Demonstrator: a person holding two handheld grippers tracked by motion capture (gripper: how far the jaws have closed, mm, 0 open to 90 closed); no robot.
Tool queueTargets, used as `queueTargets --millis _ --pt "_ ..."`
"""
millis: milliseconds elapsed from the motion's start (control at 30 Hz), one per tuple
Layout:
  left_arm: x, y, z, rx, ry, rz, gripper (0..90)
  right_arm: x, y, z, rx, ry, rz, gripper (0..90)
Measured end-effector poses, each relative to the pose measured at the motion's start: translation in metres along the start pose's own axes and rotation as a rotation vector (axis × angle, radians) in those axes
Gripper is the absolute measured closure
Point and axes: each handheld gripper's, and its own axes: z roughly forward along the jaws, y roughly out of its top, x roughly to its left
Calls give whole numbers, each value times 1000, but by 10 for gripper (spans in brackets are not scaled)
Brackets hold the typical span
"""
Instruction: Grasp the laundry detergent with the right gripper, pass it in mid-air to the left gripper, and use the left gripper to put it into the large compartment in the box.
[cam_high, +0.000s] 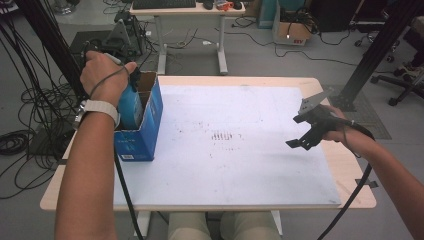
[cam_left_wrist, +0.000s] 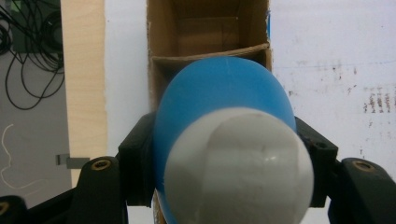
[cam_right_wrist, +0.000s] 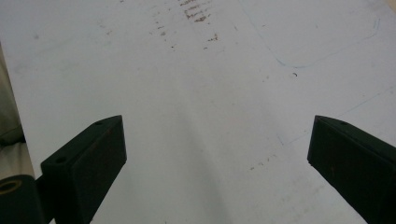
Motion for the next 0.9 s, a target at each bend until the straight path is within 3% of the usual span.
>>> queueTargets --millis 67,267,900 --pt "0 -1 6 4 3 7 375 -1 -1 0 7 -2 -13 45" --pt "-2 -7 27 19 28 43 376 0 -5 2 6 -1 10 45" --pt "0 -18 68 28 19 47 375 2 -7 4 8 -3 28 47"
